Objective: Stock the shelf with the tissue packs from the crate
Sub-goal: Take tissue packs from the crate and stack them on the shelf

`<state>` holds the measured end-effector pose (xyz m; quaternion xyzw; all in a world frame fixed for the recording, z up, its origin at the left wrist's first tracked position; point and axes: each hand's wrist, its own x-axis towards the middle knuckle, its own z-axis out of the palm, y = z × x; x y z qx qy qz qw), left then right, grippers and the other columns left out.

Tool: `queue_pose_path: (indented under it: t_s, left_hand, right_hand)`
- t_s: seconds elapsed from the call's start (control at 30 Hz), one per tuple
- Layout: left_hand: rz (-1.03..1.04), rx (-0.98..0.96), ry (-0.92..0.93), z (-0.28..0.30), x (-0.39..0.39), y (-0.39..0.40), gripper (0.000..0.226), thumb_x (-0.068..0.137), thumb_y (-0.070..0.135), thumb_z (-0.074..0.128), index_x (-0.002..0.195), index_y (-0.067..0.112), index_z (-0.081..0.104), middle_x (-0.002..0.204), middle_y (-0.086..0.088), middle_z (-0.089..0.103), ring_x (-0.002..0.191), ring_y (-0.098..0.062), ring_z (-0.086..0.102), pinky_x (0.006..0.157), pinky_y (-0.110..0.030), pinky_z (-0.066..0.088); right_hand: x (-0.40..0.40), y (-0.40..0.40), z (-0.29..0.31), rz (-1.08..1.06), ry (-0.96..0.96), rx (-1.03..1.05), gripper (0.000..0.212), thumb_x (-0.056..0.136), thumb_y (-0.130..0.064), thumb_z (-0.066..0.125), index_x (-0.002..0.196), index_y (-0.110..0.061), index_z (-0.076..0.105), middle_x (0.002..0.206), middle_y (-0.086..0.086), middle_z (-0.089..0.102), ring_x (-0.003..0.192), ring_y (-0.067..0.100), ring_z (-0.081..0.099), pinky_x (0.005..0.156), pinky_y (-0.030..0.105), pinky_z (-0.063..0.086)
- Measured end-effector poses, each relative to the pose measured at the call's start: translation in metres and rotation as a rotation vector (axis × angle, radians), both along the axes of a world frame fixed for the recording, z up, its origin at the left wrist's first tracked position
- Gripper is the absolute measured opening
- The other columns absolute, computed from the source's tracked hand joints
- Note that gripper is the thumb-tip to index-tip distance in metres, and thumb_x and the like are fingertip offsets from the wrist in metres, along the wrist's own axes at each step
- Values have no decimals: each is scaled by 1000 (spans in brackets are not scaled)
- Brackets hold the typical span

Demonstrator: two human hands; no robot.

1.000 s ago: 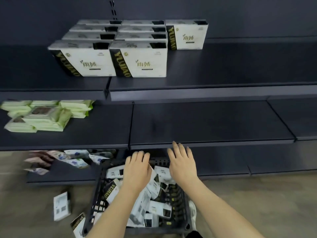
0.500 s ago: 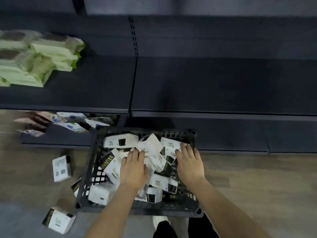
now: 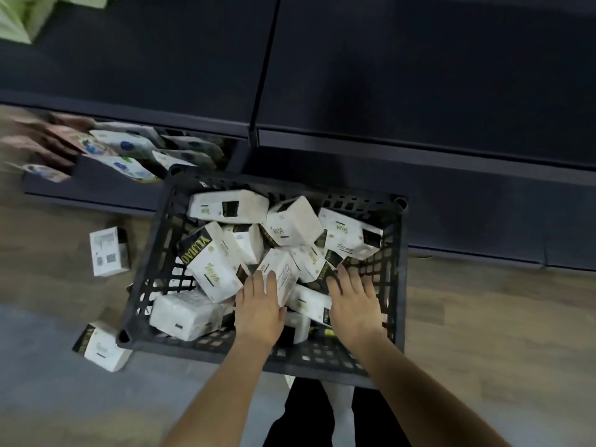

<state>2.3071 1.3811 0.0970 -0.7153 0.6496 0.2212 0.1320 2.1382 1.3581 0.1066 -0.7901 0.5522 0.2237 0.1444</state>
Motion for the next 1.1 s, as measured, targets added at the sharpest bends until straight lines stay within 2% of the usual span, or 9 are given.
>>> queue_pose_path:
  t_s: [0.07,0.13,0.2,0.3,0.43,0.53,0.7,0.87,1.1]
  left_hand:
    - [42,69,-31,-11,-1,2,73,95,40,46,148,11,6,154,-15,10,142,-31,11,114,-40,15]
    - [109,93,-34,-20,0,5,76,95,41,47,148,10,2,155,-16,6,143,-34,7,116,-42,11]
    - [160,125,-36,-29,1,7,78,95,42,47,148,9,0,155,-18,4,143,-37,5,116,-44,10]
    - [178,144,-66,-38,1,8,77,95,44,46,148,10,1,154,-17,9,141,-40,9,114,-47,16]
    - [218,105,-106,-45,-3,4,75,91,46,51,145,11,11,144,-12,24,128,-35,30,102,-43,33]
    - [218,113,-135,-47,-1,1,79,90,49,53,144,10,12,142,-10,27,120,-31,41,97,-40,35]
    - [215,113,-124,-52,1,1,87,89,51,53,147,7,6,147,-9,25,125,-30,39,100,-40,33]
    - [335,129,37,-55,0,0,88,89,35,61,148,4,3,148,-12,22,130,-34,34,103,-47,36]
    - [280,93,2,-35,-4,6,90,87,27,63,148,5,0,148,-10,21,132,-30,32,105,-45,31]
  right_hand:
    - [2,5,-8,-28,4,-5,61,87,-23,56,141,-10,31,151,15,22,139,33,22,113,49,19]
    - [4,11,-18,-104,-28,-10,66,60,-25,81,119,-8,59,131,18,51,119,34,50,97,50,43]
    - [4,16,-30,-132,-54,-28,67,40,-24,88,102,-9,69,114,17,63,103,33,62,84,47,51]
    - [5,24,-41,-135,-87,-62,65,37,-21,89,97,-9,70,109,17,65,98,33,63,79,47,53]
    - [4,29,-48,-159,-82,-36,63,40,-22,88,98,-8,68,110,17,64,99,33,63,80,46,53]
    - [3,31,-51,-168,-62,-25,65,43,-24,88,102,-8,67,115,17,63,103,33,61,83,46,52]
    - [6,25,-46,-130,-43,4,57,82,-25,63,134,-11,46,145,14,38,132,31,37,107,46,32]
    - [7,21,-49,-172,-59,-22,60,48,-24,87,102,-7,68,112,17,64,103,35,62,83,49,53]
    - [7,17,-30,-135,-75,-59,62,51,-24,84,108,-8,65,118,17,60,107,33,58,86,47,50]
